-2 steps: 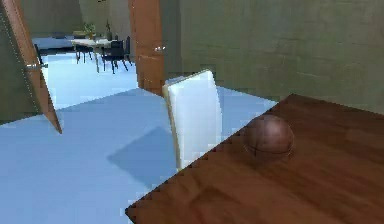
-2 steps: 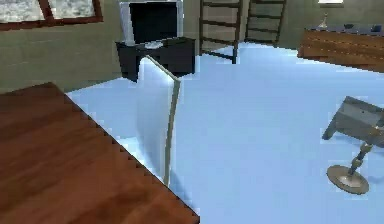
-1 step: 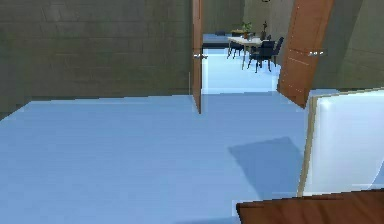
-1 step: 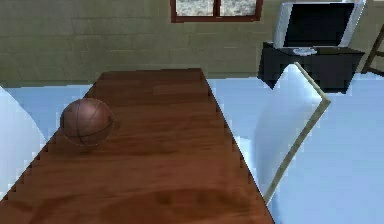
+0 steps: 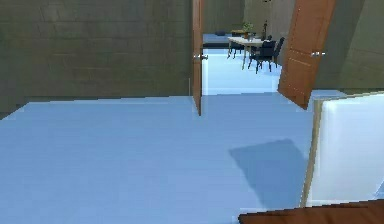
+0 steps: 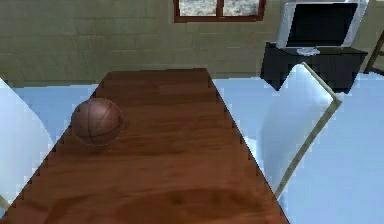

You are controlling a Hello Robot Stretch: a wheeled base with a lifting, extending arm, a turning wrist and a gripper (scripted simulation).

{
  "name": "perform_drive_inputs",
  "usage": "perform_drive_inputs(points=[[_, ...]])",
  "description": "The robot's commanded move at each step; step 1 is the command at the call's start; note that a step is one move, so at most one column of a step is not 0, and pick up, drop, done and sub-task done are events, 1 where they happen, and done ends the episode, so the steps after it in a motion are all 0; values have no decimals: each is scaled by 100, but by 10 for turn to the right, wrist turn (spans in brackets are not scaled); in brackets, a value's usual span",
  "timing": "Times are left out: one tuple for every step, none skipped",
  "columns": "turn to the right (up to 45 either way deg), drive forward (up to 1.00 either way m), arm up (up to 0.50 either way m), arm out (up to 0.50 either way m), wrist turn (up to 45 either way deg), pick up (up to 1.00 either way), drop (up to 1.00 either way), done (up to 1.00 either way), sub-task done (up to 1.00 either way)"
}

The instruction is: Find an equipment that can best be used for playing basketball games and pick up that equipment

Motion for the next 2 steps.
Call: perform_drive_inputs(points=[[-210, 0, 0, 0, 0, 0, 0, 0, 0], [0, 0, 50, 0, 0, 0, 0, 0, 0]])
